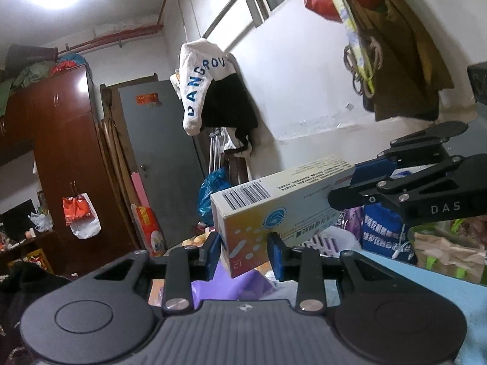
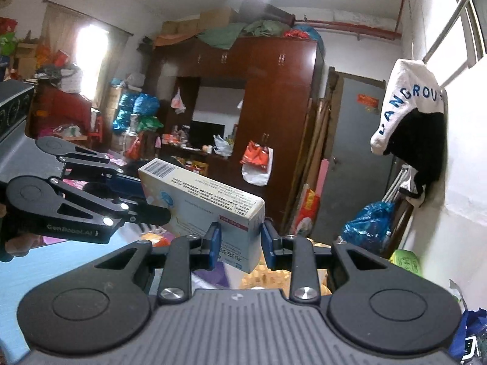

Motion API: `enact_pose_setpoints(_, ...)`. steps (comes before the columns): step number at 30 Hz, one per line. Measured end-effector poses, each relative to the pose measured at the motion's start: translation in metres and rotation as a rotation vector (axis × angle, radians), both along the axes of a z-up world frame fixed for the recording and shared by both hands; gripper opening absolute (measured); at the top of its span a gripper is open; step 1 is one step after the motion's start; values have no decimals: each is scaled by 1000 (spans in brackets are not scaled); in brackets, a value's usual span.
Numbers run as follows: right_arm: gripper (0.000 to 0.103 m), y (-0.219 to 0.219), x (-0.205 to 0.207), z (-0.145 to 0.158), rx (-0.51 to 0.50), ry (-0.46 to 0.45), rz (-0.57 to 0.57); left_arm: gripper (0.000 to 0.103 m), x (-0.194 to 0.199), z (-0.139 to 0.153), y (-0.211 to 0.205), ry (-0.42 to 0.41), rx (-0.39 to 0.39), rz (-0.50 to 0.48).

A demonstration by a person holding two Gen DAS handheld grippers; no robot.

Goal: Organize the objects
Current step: 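Grasp the medicine box with the left gripper, lift it into the basket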

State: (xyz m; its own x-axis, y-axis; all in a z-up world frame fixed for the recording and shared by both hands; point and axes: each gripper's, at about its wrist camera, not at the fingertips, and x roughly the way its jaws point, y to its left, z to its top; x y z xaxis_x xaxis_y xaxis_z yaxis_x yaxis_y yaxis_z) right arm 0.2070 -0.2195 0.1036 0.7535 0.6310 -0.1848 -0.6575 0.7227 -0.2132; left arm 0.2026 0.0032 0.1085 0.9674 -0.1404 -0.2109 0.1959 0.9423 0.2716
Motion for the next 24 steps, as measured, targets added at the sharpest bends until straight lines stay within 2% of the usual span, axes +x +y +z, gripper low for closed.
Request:
enact_pose_setpoints(16, 32, 1, 24, -17, -15, 75, -98, 38, 55, -17, -14, 93, 17, 60)
enact_pose_setpoints(24, 32, 0, 29, -18, -16, 107, -120, 38, 62, -23, -19, 114, 22, 78)
